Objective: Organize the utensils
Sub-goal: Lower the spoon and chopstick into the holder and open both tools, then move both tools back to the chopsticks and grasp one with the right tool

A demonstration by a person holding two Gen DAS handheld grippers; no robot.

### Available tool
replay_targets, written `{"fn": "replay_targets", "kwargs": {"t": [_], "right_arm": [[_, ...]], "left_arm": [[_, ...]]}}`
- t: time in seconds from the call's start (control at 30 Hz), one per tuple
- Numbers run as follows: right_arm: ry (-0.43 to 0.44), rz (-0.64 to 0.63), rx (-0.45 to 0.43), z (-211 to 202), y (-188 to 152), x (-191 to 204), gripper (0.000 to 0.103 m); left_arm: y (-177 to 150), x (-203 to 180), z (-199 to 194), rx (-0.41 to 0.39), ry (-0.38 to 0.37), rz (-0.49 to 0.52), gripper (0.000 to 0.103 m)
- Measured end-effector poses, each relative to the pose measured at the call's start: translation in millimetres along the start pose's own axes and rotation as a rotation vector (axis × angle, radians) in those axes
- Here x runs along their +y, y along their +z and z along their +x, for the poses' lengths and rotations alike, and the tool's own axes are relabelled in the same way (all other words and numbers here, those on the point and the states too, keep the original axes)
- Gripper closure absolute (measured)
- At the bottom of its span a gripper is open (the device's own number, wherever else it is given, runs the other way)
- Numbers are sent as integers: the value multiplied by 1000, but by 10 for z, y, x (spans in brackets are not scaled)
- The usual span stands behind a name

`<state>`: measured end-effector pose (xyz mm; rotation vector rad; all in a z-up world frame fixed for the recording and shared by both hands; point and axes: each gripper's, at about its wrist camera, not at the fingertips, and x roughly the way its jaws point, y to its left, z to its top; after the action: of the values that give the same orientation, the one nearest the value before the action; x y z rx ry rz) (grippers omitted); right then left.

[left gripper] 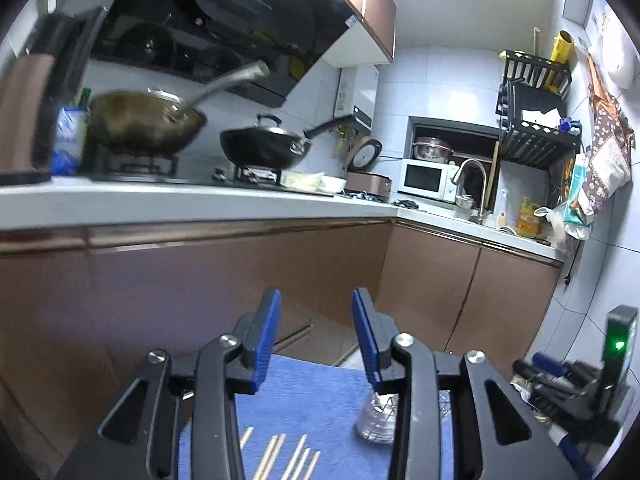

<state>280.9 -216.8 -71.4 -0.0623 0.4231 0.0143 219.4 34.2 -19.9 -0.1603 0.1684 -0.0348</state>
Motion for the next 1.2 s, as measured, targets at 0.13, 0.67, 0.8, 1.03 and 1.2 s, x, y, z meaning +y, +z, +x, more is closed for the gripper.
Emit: {"fn": "replay_targets", "kwargs": {"t": [0.13, 0.67, 0.8, 1.03, 1.2], "right_arm": [[21, 12, -49, -431, 96, 59, 67], [160, -1, -40, -1262, -28, 517, 67], [212, -14, 36, -1053, -129, 687, 68], [284, -43, 232, -362, -399, 1049, 75], [314, -34, 384, 247, -579, 1244, 79]], "left_arm": [[187, 157, -352, -22, 18, -3, 68], [252, 610, -858, 156, -39, 23, 67], [-18, 694, -489, 315, -73, 41, 67], [-639, 848, 397, 608, -112, 36, 68], [-1100, 872, 1126, 798, -135, 37, 74]]}}
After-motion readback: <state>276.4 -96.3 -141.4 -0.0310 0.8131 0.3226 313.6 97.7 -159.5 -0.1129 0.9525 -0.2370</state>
